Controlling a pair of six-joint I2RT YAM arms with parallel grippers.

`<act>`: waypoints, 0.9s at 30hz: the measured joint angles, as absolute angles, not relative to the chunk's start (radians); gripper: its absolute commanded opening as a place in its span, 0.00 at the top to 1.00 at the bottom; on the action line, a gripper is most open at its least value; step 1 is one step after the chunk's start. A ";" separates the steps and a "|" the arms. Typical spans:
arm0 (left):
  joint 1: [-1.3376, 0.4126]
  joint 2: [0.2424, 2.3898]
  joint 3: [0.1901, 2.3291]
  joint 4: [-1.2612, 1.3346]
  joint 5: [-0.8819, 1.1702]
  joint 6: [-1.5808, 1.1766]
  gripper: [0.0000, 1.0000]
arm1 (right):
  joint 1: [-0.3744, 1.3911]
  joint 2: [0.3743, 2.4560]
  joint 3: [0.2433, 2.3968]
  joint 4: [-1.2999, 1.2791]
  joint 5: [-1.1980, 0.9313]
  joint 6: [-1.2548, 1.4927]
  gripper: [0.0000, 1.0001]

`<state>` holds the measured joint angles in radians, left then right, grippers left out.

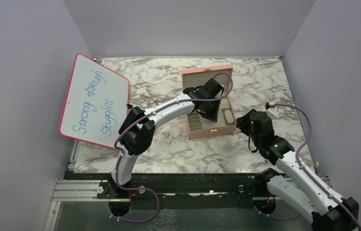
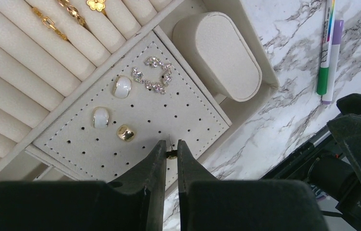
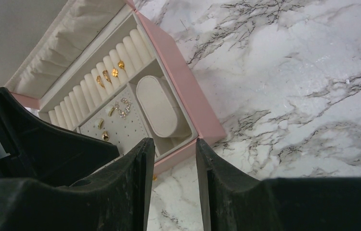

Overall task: Organize the mixed jewelry
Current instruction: Place the jewelry in the jewelry box.

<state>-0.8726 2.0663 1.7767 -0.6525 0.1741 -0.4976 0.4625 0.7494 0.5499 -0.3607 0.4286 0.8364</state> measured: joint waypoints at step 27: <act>-0.873 1.880 1.626 -0.578 0.111 -0.514 0.54 | 0.463 0.815 0.677 -0.358 0.245 0.651 0.53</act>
<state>-0.8726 1.8797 1.6257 -0.5781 0.1108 -0.5137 0.4625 0.8146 0.6765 -0.3584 0.2451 0.6514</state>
